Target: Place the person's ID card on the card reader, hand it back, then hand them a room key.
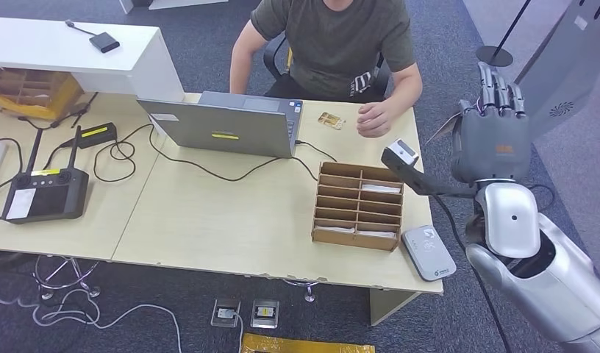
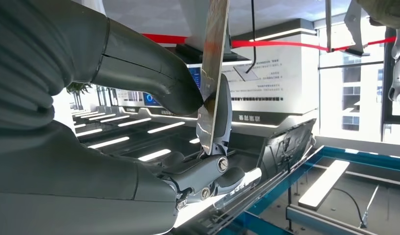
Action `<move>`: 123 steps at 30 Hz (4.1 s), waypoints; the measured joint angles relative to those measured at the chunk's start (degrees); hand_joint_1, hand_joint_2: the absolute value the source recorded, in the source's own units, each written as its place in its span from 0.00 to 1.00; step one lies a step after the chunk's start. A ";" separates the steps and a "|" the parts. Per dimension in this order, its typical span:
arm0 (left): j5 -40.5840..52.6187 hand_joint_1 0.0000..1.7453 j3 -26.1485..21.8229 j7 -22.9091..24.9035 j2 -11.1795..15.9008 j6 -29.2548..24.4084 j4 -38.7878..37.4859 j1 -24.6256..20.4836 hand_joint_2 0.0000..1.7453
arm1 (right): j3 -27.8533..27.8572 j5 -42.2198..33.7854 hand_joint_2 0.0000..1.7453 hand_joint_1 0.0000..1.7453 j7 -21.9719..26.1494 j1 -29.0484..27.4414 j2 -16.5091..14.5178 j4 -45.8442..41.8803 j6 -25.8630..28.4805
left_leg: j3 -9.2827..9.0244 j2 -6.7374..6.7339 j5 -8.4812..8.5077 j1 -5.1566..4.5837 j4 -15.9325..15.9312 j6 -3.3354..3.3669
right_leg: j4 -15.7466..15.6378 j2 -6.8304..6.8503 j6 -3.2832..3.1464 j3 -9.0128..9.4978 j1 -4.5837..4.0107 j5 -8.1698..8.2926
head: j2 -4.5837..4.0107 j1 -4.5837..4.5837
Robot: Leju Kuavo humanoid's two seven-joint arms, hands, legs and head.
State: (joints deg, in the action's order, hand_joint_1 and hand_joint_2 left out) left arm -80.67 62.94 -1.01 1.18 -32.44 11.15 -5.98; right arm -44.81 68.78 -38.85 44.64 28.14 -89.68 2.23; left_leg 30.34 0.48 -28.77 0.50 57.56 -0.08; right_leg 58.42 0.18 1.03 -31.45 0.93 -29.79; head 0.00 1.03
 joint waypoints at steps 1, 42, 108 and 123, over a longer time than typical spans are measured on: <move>0.00 0.00 0.01 0.00 0.00 0.00 0.00 0.00 0.00 | 0.17 0.00 1.00 1.00 0.01 0.00 -0.02 -0.12 0.00 | 0.00 0.00 0.00 0.00 0.00 0.00 | 0.00 0.00 0.00 0.00 0.00 0.00 | 0.00 0.00; -8.73 0.00 -3.35 -1.03 -1.28 -3.69 0.00 -0.32 0.00 | -7.01 -9.93 1.00 1.00 9.89 14.47 -19.45 34.36 3.08 | 0.24 0.30 0.15 0.05 -0.02 -0.12 | 0.09 0.27 -0.04 -0.11 -0.04 0.00 | 0.00 0.01; -6.49 0.00 -12.88 -1.75 -3.48 -4.57 -0.22 1.52 0.00 | 32.96 -12.37 0.00 0.00 -0.43 -23.69 10.84 23.77 -7.11 | 0.00 1.15 -0.20 0.13 0.14 0.29 | -0.51 1.24 0.11 0.58 -0.12 -0.11 | 0.00 -0.01; -7.56 0.00 -12.91 -2.11 -3.58 -4.83 -0.22 1.28 0.00 | 70.77 -32.80 0.00 0.00 -0.15 -56.73 9.17 18.95 26.71 | -0.18 0.17 -0.42 0.19 0.10 0.19 | -0.48 0.26 0.10 0.41 -0.19 -0.27 | 0.00 -0.03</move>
State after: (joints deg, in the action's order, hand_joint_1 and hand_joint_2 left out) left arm -88.24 50.03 -3.11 -2.40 -37.27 10.93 -4.70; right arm 25.97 35.99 -39.00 -12.09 37.30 -70.73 28.94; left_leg 30.16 0.66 -29.19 0.68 57.67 0.11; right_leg 57.94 0.44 1.13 -31.04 0.74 -30.05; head 0.00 1.00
